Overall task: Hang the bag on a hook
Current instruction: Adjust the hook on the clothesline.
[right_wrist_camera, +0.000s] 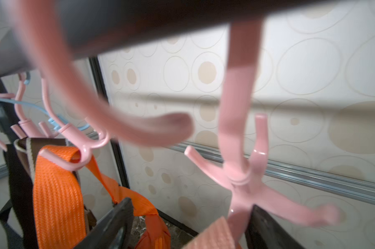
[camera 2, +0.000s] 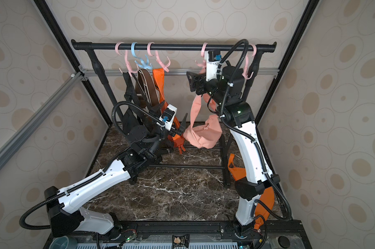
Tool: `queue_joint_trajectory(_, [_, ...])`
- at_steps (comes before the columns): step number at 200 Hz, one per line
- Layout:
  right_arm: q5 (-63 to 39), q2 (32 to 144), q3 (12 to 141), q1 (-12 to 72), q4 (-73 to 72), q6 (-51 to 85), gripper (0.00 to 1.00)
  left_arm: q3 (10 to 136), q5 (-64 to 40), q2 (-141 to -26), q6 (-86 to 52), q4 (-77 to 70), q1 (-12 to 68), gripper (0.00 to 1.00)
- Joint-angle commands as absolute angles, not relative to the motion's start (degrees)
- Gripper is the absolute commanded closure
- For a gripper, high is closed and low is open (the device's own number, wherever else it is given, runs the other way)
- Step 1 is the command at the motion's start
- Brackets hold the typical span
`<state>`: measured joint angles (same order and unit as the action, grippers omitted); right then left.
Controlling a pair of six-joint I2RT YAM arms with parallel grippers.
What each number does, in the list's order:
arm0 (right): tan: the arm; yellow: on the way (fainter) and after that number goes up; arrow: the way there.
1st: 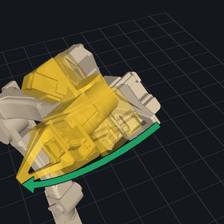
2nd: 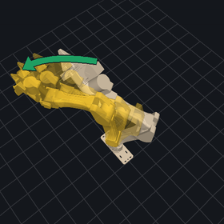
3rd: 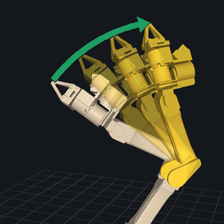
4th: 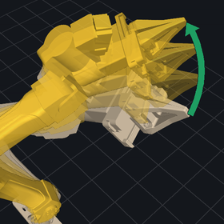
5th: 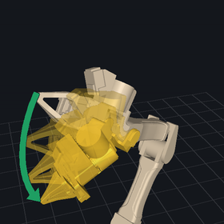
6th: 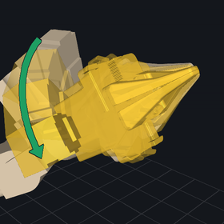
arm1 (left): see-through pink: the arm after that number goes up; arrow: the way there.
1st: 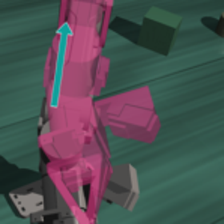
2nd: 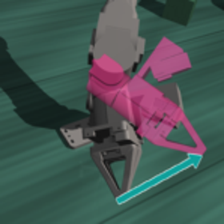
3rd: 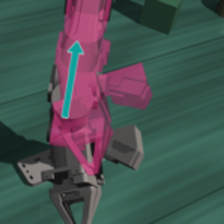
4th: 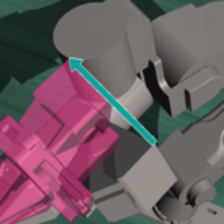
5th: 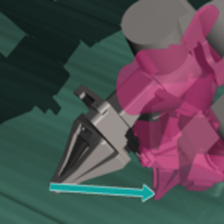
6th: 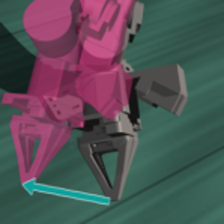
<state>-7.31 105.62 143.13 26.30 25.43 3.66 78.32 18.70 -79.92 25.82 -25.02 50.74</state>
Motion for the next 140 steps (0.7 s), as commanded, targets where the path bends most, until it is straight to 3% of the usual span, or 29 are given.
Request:
queue_joint_trajectory(1, [-10.34, 106.77, 146.16, 28.69, 28.39, 2.66, 0.20, 78.07, 20.44, -77.94, 27.40, -26.31, 50.98, 0.00])
queue_joint_trajectory(69, [-0.41, 97.03, 137.27, 30.21, 32.66, -4.08, 0.12, 78.19, 24.55, -76.45, 28.28, -25.83, 51.00, 0.00])
queue_joint_trajectory(104, [-3.77, 90.17, 126.87, 30.41, 31.58, -3.90, 0.08, 78.41, 25.46, -76.37, 27.65, -23.72, 50.98, 0.00])
queue_joint_trajectory(111, [-3.16, 89.02, 125.64, 30.58, 31.72, -3.77, 0.04, 78.14, 25.47, -76.20, 27.35, -23.37, 50.94, 0.00])
queue_joint_trajectory(140, [0.00, 82.35, 118.59, 31.42, 28.90, -2.17, 0.03, 76.72, 25.98, -74.92, 25.89, -22.10, 50.98, 0.00])
